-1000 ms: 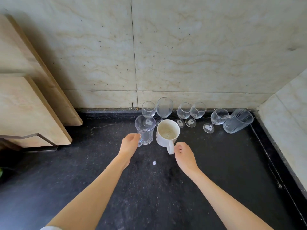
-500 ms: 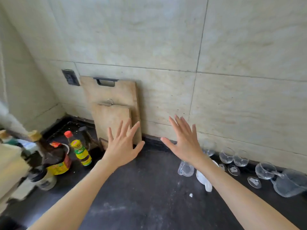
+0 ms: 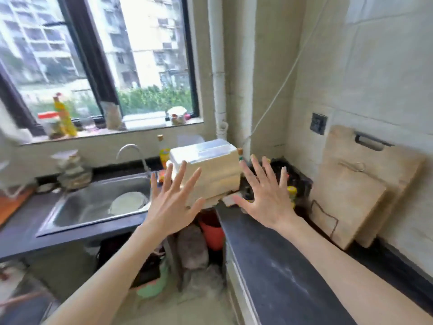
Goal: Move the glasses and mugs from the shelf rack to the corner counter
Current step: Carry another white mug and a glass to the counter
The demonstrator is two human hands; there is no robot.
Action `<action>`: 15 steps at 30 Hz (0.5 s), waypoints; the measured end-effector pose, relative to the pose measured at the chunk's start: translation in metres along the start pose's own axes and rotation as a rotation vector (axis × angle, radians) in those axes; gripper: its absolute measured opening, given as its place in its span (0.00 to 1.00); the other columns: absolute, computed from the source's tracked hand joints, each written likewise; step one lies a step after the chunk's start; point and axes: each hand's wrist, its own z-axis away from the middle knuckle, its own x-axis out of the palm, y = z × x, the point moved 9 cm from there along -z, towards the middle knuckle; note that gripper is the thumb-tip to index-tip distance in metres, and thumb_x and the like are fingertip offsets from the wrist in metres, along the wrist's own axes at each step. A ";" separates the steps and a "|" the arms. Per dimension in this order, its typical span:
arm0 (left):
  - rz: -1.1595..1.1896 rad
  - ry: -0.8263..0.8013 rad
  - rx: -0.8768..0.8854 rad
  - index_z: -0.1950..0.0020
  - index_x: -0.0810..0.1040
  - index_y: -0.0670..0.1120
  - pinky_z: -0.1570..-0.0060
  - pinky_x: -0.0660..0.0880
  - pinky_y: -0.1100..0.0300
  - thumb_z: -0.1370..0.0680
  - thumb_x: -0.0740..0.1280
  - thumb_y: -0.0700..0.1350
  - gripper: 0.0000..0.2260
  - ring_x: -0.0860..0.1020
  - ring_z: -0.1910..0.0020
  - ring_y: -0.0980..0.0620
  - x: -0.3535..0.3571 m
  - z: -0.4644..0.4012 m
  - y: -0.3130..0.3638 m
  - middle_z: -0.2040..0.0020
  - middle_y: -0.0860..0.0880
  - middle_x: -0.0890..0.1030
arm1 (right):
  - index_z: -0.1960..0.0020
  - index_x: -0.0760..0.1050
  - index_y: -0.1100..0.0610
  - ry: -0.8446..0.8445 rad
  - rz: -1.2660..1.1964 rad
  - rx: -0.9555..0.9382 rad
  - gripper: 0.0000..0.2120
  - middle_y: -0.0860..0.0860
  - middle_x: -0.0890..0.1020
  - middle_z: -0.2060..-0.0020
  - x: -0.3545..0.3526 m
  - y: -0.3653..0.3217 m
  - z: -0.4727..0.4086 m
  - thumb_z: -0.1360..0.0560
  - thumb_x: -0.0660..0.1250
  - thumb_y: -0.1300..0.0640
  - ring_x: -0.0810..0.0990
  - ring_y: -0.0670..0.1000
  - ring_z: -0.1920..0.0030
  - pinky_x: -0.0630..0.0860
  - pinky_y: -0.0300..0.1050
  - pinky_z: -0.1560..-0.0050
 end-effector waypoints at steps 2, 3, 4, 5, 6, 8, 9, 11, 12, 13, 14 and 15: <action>-0.052 0.002 -0.097 0.27 0.41 0.65 0.31 0.35 0.37 0.25 0.53 0.65 0.31 0.39 0.24 0.44 -0.025 0.035 -0.060 0.23 0.53 0.40 | 0.28 0.34 0.42 0.012 -0.076 -0.117 0.39 0.46 0.38 0.25 0.007 -0.069 -0.018 0.29 0.51 0.31 0.37 0.52 0.25 0.35 0.67 0.30; -0.067 0.004 -0.145 0.27 0.41 0.65 0.31 0.34 0.37 0.25 0.54 0.64 0.31 0.38 0.24 0.45 -0.037 0.054 -0.088 0.23 0.53 0.40 | 0.28 0.32 0.41 0.011 -0.113 -0.169 0.39 0.44 0.36 0.27 0.011 -0.104 -0.025 0.29 0.51 0.31 0.35 0.50 0.25 0.33 0.66 0.31; -0.078 0.008 -0.193 0.27 0.41 0.65 0.31 0.33 0.38 0.24 0.54 0.64 0.31 0.36 0.24 0.46 -0.050 0.074 -0.117 0.23 0.53 0.40 | 0.29 0.31 0.40 0.006 -0.136 -0.220 0.39 0.43 0.34 0.27 0.016 -0.139 -0.030 0.29 0.50 0.30 0.33 0.49 0.26 0.32 0.65 0.31; -0.094 0.011 -0.237 0.27 0.40 0.65 0.32 0.32 0.38 0.24 0.54 0.64 0.31 0.34 0.25 0.48 -0.062 0.095 -0.143 0.23 0.53 0.39 | 0.28 0.32 0.40 0.002 -0.147 -0.272 0.38 0.43 0.34 0.27 0.020 -0.175 -0.033 0.30 0.47 0.29 0.32 0.48 0.26 0.31 0.65 0.31; -0.115 0.014 -0.278 0.27 0.39 0.65 0.32 0.31 0.39 0.24 0.53 0.64 0.31 0.33 0.26 0.49 -0.075 0.117 -0.169 0.23 0.54 0.38 | 0.28 0.32 0.39 0.001 -0.155 -0.322 0.38 0.43 0.35 0.27 0.025 -0.211 -0.036 0.31 0.45 0.28 0.32 0.48 0.26 0.30 0.64 0.32; -0.149 0.021 -0.362 0.29 0.36 0.67 0.33 0.29 0.40 0.24 0.52 0.65 0.31 0.30 0.27 0.51 -0.100 0.162 -0.222 0.23 0.55 0.36 | 0.28 0.33 0.40 -0.001 -0.179 -0.408 0.38 0.45 0.39 0.25 0.035 -0.281 -0.038 0.30 0.47 0.29 0.33 0.49 0.26 0.29 0.61 0.32; -0.160 0.022 -0.410 0.30 0.35 0.67 0.33 0.29 0.41 0.24 0.52 0.65 0.31 0.29 0.28 0.51 -0.112 0.184 -0.248 0.24 0.55 0.35 | 0.28 0.35 0.40 0.001 -0.187 -0.444 0.38 0.45 0.40 0.25 0.040 -0.315 -0.038 0.30 0.49 0.29 0.34 0.49 0.26 0.30 0.61 0.32; -0.187 0.014 -0.502 0.30 0.34 0.68 0.32 0.30 0.41 0.25 0.51 0.66 0.31 0.29 0.28 0.51 -0.134 0.229 -0.299 0.24 0.55 0.35 | 0.26 0.39 0.42 0.012 -0.202 -0.496 0.38 0.45 0.41 0.25 0.050 -0.380 -0.036 0.29 0.50 0.30 0.36 0.50 0.25 0.32 0.62 0.31; -0.200 0.009 -0.543 0.31 0.33 0.68 0.32 0.30 0.41 0.25 0.51 0.66 0.31 0.30 0.27 0.50 -0.144 0.250 -0.324 0.23 0.55 0.35 | 0.26 0.41 0.42 0.008 -0.217 -0.512 0.38 0.45 0.41 0.25 0.056 -0.411 -0.036 0.29 0.50 0.30 0.37 0.50 0.25 0.32 0.62 0.31; -0.213 0.004 -0.584 0.31 0.33 0.68 0.32 0.31 0.40 0.26 0.50 0.66 0.31 0.32 0.26 0.49 -0.155 0.270 -0.348 0.23 0.54 0.36 | 0.25 0.41 0.42 -0.005 -0.234 -0.525 0.38 0.46 0.42 0.24 0.062 -0.441 -0.036 0.30 0.49 0.29 0.37 0.50 0.25 0.32 0.62 0.30; -0.228 -0.002 -0.625 0.30 0.33 0.67 0.32 0.32 0.40 0.26 0.50 0.66 0.31 0.33 0.25 0.48 -0.165 0.289 -0.371 0.23 0.54 0.36 | 0.26 0.40 0.42 -0.019 -0.246 -0.541 0.38 0.46 0.43 0.24 0.068 -0.470 -0.035 0.30 0.48 0.29 0.37 0.50 0.25 0.32 0.61 0.30; -0.245 -0.011 -0.661 0.29 0.35 0.66 0.31 0.32 0.40 0.26 0.50 0.66 0.31 0.34 0.25 0.48 -0.174 0.306 -0.393 0.23 0.54 0.37 | 0.26 0.39 0.42 -0.031 -0.257 -0.557 0.38 0.47 0.43 0.24 0.074 -0.497 -0.035 0.29 0.48 0.29 0.37 0.51 0.25 0.33 0.61 0.30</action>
